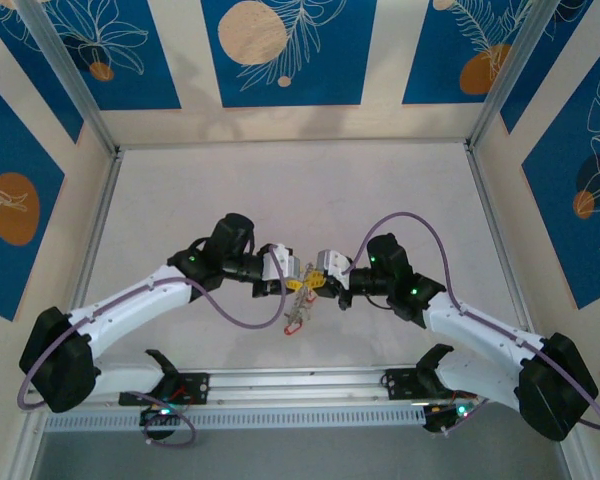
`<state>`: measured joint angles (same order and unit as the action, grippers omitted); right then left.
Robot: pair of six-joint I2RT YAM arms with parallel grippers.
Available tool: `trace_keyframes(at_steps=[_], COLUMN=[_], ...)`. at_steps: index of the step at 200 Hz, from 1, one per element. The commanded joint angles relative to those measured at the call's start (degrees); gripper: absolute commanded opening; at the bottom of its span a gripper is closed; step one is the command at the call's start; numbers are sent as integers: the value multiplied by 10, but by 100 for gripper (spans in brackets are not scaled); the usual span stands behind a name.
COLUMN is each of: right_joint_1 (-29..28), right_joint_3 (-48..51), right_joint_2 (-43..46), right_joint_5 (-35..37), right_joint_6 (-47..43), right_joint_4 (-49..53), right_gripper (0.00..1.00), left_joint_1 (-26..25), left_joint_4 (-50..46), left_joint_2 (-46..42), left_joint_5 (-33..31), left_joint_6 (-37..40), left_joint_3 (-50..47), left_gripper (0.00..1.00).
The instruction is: Put the keys on the keyring
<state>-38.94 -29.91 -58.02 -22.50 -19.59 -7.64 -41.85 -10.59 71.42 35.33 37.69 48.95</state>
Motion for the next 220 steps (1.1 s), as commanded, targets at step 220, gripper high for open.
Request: trace_keyframes(at_steps=[220], right_joint_1=[20], right_joint_3=[55], right_joint_2=[43], right_joint_5=[-27], right_joint_6=[21], right_joint_4=[-115], right_gripper=[12], left_joint_1=[6], left_joint_4=[74], left_joint_2=[-39], left_joint_5=[80], left_joint_6=[-25], left_joint_3=[-26], left_gripper=[0])
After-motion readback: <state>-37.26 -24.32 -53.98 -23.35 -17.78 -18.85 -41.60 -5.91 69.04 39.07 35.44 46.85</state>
